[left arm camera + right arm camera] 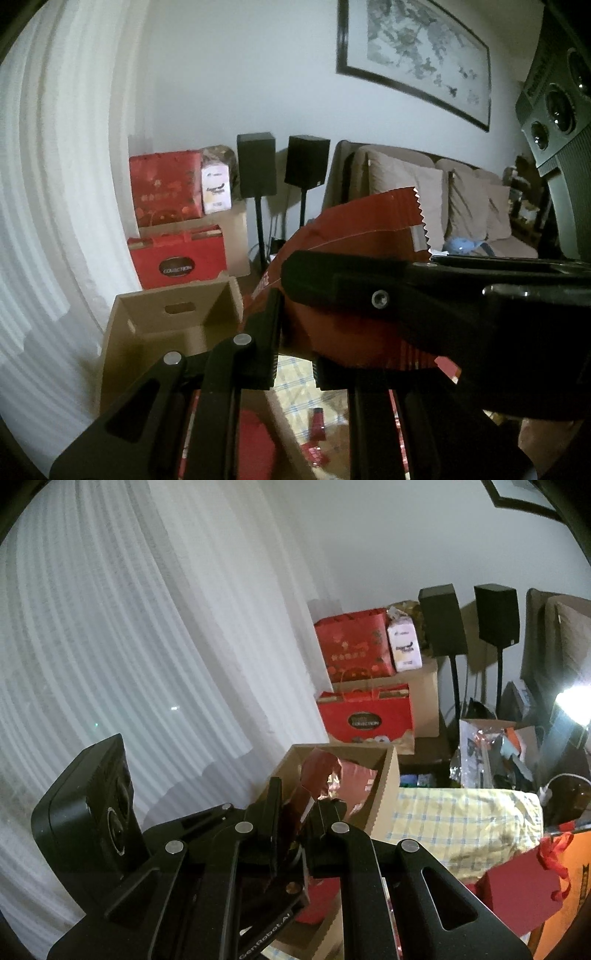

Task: Organize objects
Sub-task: 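Carry the red paper bag with the right gripper over the cardboard box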

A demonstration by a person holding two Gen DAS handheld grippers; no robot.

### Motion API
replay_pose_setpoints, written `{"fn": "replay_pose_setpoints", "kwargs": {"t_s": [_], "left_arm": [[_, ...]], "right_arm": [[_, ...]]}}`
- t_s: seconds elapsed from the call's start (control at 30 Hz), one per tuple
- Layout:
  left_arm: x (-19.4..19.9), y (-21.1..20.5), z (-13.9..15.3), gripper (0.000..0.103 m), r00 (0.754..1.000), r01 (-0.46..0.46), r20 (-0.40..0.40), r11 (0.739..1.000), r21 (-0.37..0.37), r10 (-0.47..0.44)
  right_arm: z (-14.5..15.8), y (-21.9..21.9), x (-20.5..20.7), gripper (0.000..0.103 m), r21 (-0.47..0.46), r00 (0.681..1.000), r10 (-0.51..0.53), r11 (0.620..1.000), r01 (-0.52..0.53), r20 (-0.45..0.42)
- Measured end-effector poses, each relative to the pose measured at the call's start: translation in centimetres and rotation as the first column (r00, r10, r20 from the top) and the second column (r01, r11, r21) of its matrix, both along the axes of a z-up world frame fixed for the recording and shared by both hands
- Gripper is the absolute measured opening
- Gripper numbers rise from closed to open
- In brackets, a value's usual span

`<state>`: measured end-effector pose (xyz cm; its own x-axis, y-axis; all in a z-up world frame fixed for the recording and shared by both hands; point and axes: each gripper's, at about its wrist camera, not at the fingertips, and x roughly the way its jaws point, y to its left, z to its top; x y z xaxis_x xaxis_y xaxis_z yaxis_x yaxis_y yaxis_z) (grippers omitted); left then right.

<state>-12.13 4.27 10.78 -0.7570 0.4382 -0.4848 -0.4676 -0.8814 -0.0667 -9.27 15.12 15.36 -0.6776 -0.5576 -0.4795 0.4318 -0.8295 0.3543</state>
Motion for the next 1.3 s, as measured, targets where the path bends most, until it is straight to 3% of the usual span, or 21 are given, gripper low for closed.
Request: {"fn": "replay_pose_setpoints", "kwargs": {"t_s": [0.53, 0.73, 0.9, 1.3], "left_arm": [[-6.4, -1.2, -8.0, 0.016, 0.984, -0.026, 0.175, 0.998, -0.059, 0.036], [-6.8, -1.7, -10.1, 0.031, 0.974, -0.065, 0.207, 0.990, -0.128, 0.091], [-5.2, -3.8, -10.6, 0.059, 0.965, -0.077, 0.238, 0.988, -0.132, 0.107], [-2.3, -12.0, -9.9, 0.068, 0.928, -0.213, 0.307, 0.976, -0.035, 0.213]], "right_arm": [[-8.3, -1.7, -6.5, 0.010, 0.010, 0.988, -0.012, 1.000, 0.011, 0.154], [-10.3, -2.4, -7.4, 0.010, 0.052, 0.984, -0.018, 0.999, 0.009, 0.179], [-11.4, -3.1, -7.6, 0.009, 0.120, 0.985, -0.044, 0.992, 0.025, 0.166], [-14.8, -5.4, -7.5, 0.007, 0.311, 0.991, -0.063, 0.950, 0.022, 0.122]]}}
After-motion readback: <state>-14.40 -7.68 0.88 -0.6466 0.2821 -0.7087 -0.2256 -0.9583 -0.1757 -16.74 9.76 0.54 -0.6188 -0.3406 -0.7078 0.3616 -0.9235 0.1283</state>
